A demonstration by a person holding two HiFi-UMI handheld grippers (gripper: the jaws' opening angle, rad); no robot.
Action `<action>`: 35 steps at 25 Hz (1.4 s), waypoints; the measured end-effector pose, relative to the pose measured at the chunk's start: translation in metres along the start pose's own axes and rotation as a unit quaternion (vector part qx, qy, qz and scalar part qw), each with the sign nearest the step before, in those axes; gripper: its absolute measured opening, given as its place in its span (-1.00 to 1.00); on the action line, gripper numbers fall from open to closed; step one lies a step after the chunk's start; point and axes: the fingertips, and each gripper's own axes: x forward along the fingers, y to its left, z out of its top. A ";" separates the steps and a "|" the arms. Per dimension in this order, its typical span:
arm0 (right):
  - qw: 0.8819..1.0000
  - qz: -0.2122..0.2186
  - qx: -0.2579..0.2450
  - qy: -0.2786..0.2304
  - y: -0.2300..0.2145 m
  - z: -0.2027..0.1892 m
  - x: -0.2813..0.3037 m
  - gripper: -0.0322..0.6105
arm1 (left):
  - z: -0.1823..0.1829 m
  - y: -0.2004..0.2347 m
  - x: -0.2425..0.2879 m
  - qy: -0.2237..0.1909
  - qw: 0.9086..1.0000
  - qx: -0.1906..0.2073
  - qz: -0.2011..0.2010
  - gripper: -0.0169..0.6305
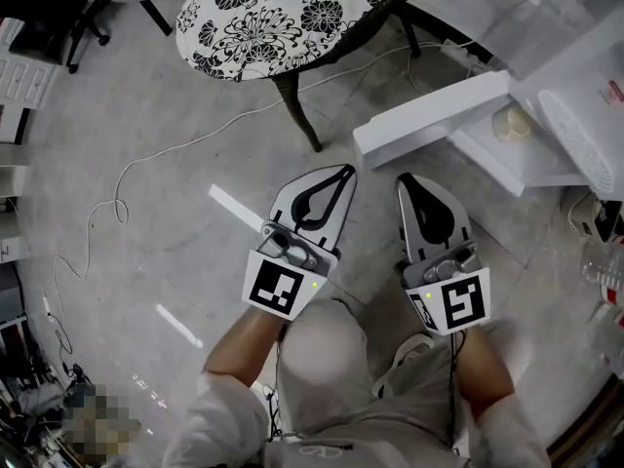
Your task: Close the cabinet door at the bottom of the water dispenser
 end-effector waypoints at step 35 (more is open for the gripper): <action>0.999 -0.036 -0.008 0.006 -0.018 -0.096 0.004 -0.85 | -0.090 0.009 0.049 0.012 0.997 -0.027 -0.070 -0.14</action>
